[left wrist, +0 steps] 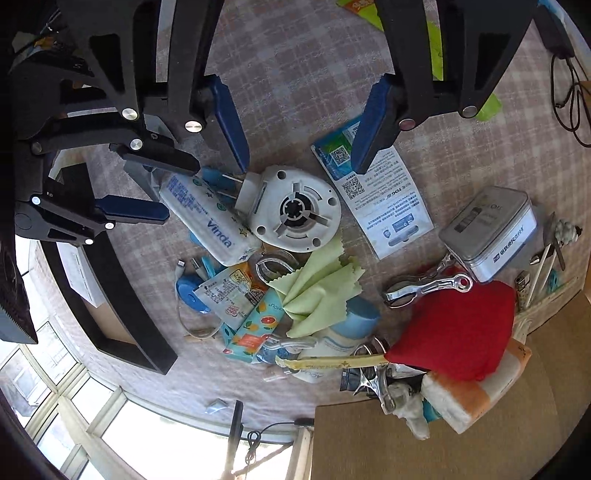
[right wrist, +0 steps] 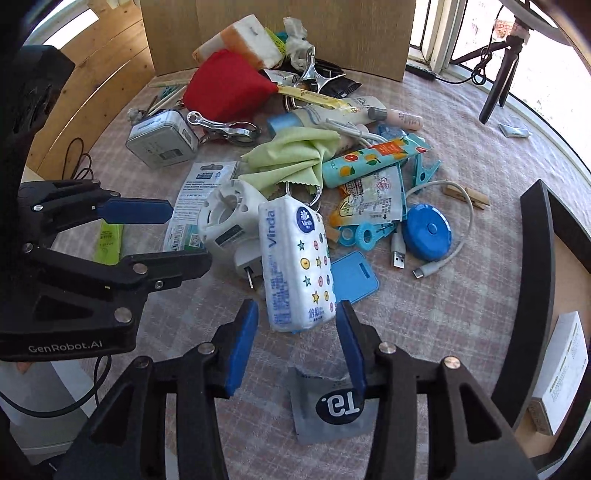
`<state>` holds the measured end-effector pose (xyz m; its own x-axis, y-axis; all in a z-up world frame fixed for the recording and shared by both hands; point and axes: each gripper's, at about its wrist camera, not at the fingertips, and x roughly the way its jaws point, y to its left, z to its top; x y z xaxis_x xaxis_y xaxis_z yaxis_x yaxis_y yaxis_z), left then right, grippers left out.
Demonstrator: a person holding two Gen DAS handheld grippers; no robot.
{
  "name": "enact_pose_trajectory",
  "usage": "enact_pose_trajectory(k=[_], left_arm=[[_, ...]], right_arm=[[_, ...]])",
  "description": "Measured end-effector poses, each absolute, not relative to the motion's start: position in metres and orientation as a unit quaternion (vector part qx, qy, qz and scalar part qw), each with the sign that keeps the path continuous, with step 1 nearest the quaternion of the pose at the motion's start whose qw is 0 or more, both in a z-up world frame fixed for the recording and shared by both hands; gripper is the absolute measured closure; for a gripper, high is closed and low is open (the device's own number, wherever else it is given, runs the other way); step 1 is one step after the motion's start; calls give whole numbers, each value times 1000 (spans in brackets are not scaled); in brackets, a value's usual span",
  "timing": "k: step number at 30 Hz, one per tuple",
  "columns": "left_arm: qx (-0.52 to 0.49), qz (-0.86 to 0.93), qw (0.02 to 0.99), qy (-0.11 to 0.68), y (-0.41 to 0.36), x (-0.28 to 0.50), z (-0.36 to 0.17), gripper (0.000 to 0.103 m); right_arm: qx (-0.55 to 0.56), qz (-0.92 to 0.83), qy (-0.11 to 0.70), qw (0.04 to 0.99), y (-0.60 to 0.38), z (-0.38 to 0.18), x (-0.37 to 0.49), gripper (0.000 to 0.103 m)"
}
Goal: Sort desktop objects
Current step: 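Grasp the Vinda tissue pack with the right gripper while the left gripper grasps the white round plug adapter, then carry both items into the black tray and open both grippers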
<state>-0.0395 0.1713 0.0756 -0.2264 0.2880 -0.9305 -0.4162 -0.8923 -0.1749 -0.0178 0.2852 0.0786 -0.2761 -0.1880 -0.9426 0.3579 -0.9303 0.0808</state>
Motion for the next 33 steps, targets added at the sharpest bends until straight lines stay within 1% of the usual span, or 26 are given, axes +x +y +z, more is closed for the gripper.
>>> enact_pose_trajectory(k=[7, 10, 11, 13, 14, 17, 21, 24, 31, 33], left_arm=[[-578, 776, 241, 69, 186, -48, 71, 58], [-578, 775, 247, 65, 187, -53, 72, 59], [-579, 775, 245, 67, 186, -54, 72, 62], [-578, 775, 245, 71, 186, -54, 74, 64], [-575, 777, 247, 71, 185, -53, 77, 64], [-569, 778, 255, 78, 187, -52, 84, 64], [-574, 770, 262, 94, 198, -54, 80, 64], [-584, 763, 264, 90, 204, -58, 73, 64], [-592, 760, 258, 77, 210, -62, 64, 81], [-595, 759, 255, 66, 208, -65, 64, 83]], right_arm=[[586, -792, 47, 164, 298, 77, -32, 62], [587, -791, 42, 165, 301, 78, -36, 65], [588, -790, 42, 166, 301, 77, -37, 66], [592, -787, 44, 167, 301, 75, -40, 68], [594, -786, 44, 166, 301, 73, -41, 71], [599, -781, 39, 172, 303, 71, -42, 74], [601, -779, 39, 177, 305, 70, -43, 75], [602, -777, 36, 180, 307, 70, -44, 76], [601, -778, 37, 180, 308, 67, -45, 78], [598, -780, 42, 178, 308, 68, -44, 79]])
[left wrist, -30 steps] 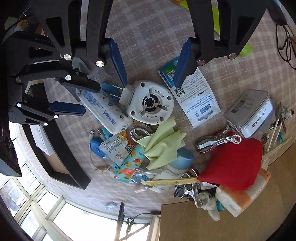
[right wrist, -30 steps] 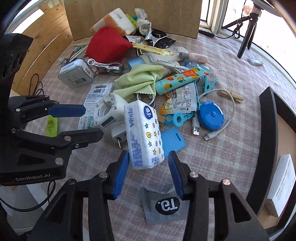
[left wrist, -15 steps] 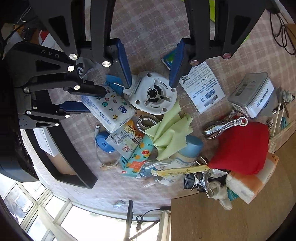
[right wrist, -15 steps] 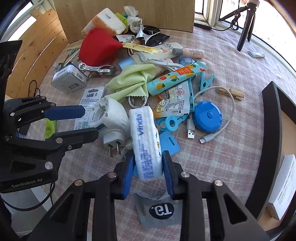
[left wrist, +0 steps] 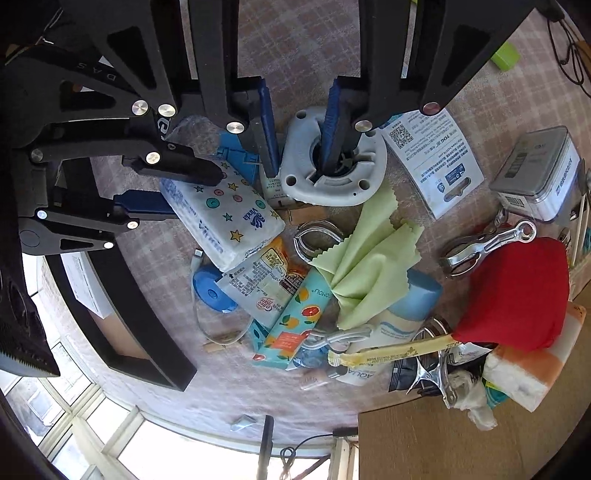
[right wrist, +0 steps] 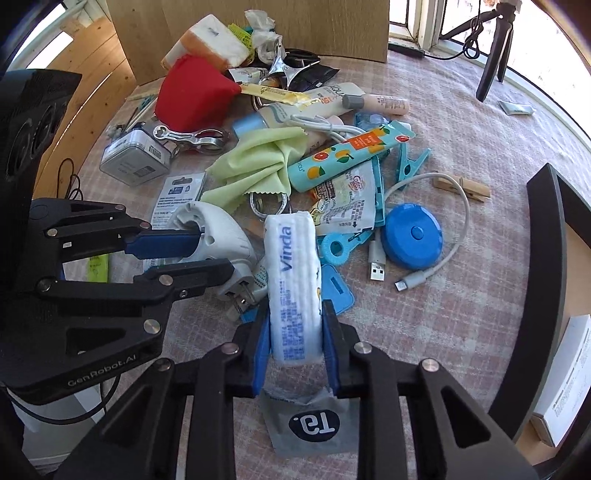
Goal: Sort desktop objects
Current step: 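Carry both items into the black tray and open both grippers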
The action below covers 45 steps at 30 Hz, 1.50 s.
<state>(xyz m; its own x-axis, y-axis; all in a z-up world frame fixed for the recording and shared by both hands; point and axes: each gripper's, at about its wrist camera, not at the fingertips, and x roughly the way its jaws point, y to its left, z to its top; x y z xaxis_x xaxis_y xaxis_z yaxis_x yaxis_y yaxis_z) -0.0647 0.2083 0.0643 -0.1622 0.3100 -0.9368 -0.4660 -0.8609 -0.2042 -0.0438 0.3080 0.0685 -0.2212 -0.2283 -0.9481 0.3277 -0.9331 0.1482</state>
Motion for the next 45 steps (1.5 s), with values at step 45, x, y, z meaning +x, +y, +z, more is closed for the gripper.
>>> enact_pose_trajectory(k=[45], left_arm=[[-507, 750, 390, 169, 538, -29, 143, 85]], right_arm=[[547, -826, -92, -98, 706, 135, 34, 79]])
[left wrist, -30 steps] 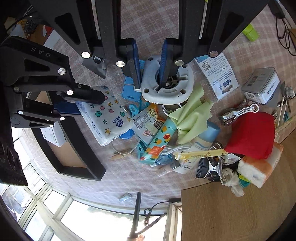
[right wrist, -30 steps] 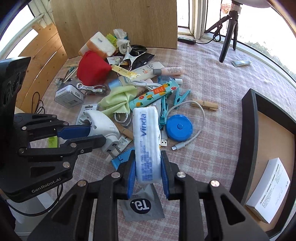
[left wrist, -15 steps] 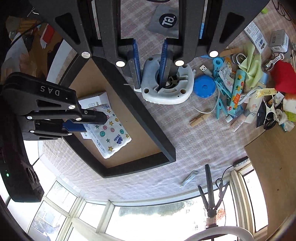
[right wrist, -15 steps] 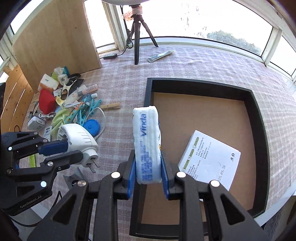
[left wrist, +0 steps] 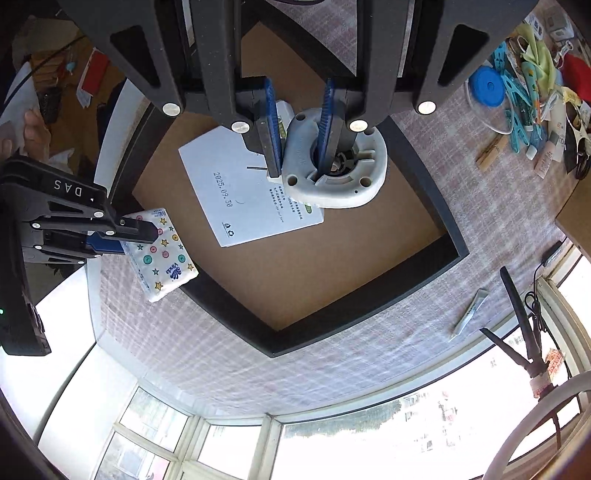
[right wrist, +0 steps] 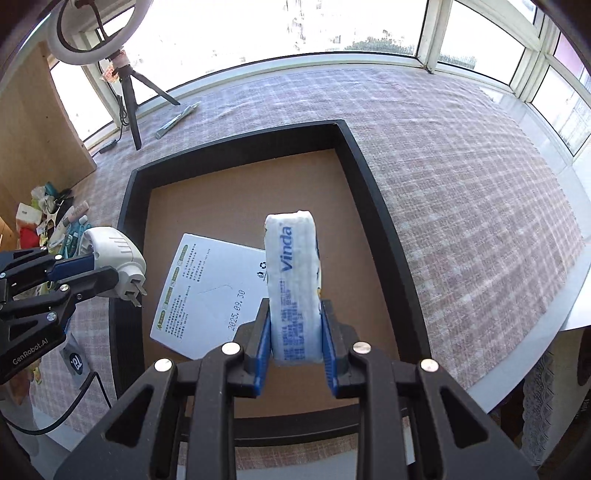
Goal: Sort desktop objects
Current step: 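Carry both items into the black tray and open both grippers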
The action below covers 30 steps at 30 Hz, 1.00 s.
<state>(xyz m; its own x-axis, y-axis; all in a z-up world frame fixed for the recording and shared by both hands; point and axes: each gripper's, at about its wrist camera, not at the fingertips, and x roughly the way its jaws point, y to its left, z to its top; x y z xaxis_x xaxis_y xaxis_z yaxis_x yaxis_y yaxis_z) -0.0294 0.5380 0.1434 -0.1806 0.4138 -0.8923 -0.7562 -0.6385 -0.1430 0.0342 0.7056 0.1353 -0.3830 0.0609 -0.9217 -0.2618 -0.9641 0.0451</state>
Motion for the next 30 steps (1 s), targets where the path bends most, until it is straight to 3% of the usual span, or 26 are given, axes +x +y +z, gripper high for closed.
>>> enact_pose_trajectory(k=[12, 13, 14, 16, 30], left_arm=[[-510, 751, 378, 180, 570, -39, 141, 84], [-511, 753, 374, 178, 571, -42, 142, 79], [-511, 757, 367, 177, 572, -44, 143, 55], [-500, 767, 365, 167, 570, -47, 149, 33], [-509, 776, 350, 130, 543, -57, 163, 33]], right_arm=[[-544, 827, 96, 105, 728, 134, 29, 78], [-542, 828, 92, 106, 727, 134, 28, 77], [-542, 828, 89, 107, 726, 135, 27, 73], [-539, 831, 85, 105, 725, 137, 25, 64], [-524, 845, 67, 85, 700, 152, 11, 62]])
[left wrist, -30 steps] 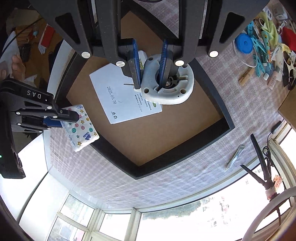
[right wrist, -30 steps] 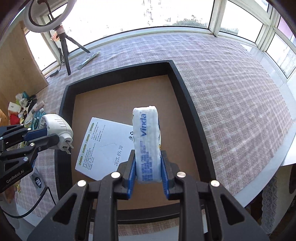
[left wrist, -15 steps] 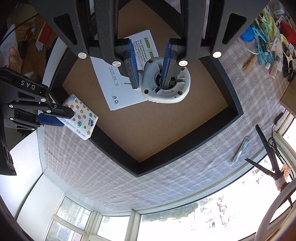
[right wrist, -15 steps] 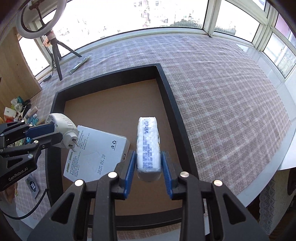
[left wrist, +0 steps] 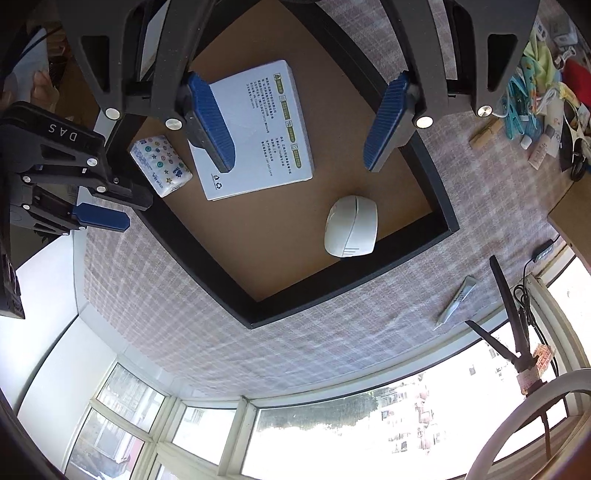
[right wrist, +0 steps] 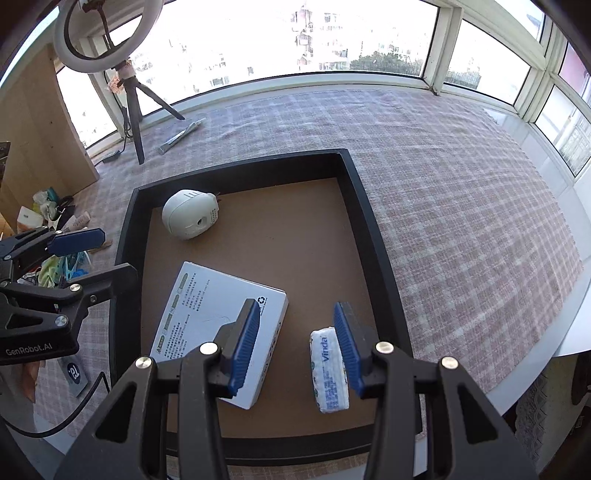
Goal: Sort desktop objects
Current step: 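Carry both items into the black tray and open both grippers, then move the right gripper back over the pile toward the red pouch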
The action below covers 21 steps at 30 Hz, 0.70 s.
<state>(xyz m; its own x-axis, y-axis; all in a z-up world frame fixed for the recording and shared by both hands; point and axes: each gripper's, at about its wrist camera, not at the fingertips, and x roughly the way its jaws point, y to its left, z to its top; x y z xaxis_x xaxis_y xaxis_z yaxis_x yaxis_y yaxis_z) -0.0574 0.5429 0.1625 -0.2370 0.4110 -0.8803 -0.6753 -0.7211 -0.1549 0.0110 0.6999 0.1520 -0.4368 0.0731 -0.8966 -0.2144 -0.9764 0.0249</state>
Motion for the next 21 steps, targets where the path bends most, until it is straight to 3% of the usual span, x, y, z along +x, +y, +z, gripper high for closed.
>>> enact_pose_trajectory(k=[11, 21], left_arm=[[-516, 800, 291, 89, 462, -67, 169, 33], [-527, 824, 205, 31, 338, -83, 163, 34]], right_arm=[[-517, 855, 38, 23, 636, 161, -15, 62], [-516, 854, -4, -65, 538, 167, -54, 62]])
